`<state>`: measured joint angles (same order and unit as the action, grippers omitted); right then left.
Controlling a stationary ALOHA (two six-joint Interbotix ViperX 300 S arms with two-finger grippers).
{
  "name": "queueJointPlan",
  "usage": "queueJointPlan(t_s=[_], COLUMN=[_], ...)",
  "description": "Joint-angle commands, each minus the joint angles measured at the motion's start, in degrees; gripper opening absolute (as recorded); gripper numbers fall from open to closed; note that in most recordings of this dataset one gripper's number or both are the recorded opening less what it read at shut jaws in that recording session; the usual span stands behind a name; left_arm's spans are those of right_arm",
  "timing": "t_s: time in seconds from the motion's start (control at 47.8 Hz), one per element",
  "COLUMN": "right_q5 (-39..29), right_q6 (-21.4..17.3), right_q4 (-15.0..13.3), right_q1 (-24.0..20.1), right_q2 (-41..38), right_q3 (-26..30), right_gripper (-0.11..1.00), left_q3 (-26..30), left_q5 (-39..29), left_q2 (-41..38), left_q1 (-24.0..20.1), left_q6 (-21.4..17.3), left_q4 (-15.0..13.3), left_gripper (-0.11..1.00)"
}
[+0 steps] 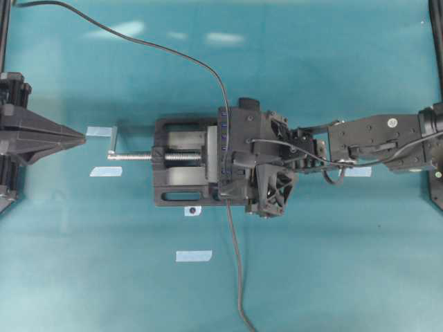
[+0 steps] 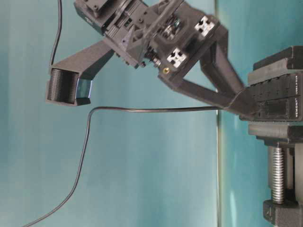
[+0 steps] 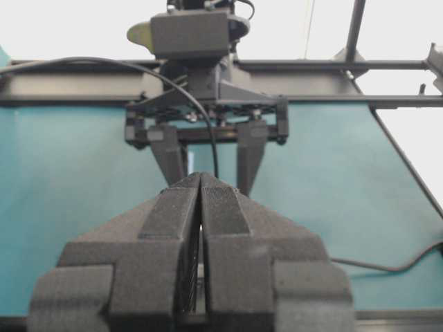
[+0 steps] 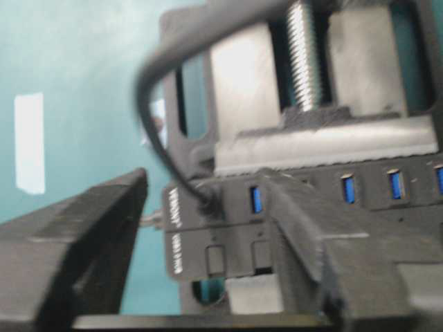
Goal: Insert the USB into the front port of the fixed hub.
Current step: 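Press the plug further into the front port with the right gripper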
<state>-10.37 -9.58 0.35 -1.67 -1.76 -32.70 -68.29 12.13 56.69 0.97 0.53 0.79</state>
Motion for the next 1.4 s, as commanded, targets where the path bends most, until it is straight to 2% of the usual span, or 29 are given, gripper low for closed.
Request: queueJointPlan(t_s=[0.0, 0.314, 0.481, 1.381], right_q5=[0.5, 0.7, 0.8, 0.6], right_q6=[-0.4, -0.7, -0.8, -0.9], right_q4=[-0.1, 0.2, 0.8, 2.0], right_q1=[0.1, 0.1, 0.0, -1.4], right_q2=[1.8, 1.5, 0.8, -2.5], right_q3=[0.9, 0.7, 0.6, 0.3], right_gripper=[0.54, 0.15, 0.05, 0.04], left_q3=[0.8, 0.6, 0.3, 0.2], left_q5=[0.5, 0.5, 0.5, 0.6], left_q2=[-0.3, -0.3, -0.3, -0.3], left_q1=[0.0, 0.0, 0.0, -0.4], left_q6=[0.1, 0.3, 1.3, 1.7], left_q4=[0.1, 0.1, 0.1, 0.1], left_gripper=[0.0, 0.0, 0.0, 0.0])
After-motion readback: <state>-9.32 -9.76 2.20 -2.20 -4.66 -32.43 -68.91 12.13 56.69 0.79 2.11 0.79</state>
